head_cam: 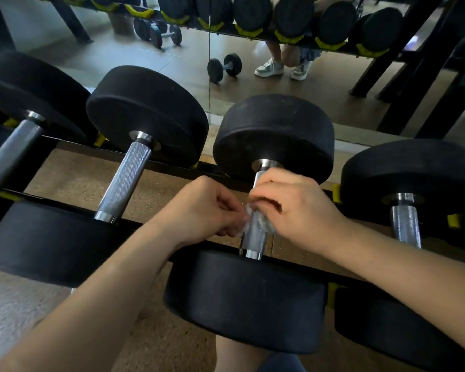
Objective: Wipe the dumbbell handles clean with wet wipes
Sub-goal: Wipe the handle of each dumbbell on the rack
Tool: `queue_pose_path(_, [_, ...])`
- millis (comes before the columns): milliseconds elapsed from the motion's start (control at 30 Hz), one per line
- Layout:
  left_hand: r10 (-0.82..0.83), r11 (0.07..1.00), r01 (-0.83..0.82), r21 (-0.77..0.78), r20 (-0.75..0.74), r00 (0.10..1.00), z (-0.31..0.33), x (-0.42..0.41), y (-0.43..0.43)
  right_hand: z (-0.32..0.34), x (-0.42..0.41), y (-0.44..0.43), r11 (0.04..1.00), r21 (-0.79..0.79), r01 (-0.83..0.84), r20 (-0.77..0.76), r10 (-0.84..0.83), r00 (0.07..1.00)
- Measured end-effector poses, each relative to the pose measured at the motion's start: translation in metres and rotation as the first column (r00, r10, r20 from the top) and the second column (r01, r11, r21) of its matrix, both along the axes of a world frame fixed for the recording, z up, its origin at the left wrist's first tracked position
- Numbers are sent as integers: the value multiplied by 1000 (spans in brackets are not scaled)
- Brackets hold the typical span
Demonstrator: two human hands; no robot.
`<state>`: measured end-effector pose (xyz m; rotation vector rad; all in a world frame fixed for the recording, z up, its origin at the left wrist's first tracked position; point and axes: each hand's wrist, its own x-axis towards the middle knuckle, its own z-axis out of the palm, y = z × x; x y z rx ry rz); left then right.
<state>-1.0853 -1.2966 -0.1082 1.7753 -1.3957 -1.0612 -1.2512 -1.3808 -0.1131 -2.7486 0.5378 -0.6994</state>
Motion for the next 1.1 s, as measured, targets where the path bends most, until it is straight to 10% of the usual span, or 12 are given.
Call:
queue_pose_path(433, [-154,955,100,279,179,972,11,6,6,8,8,10,940,77,-333,-319,339,885])
queue_pose_path(633, [-33,986,47,162,-93,995,14,5,10,26,13,-23,988,-128,-86,-285,46,957])
queue_pose_path(867, [-439,898,429,97,221,871,56,-14,48,16,-4,-5,991,93,-100,-286,123,950])
queue_pose_path(1000, [-246,927,370,-62,646,723,33,-49,60,8,5,-10,997,35,64,-105,-60,993])
queue_pose_path(1100, [-68,951,231,-204,593,802,24,-54,65,6,-1,3,993,73,-96,-156,106,982])
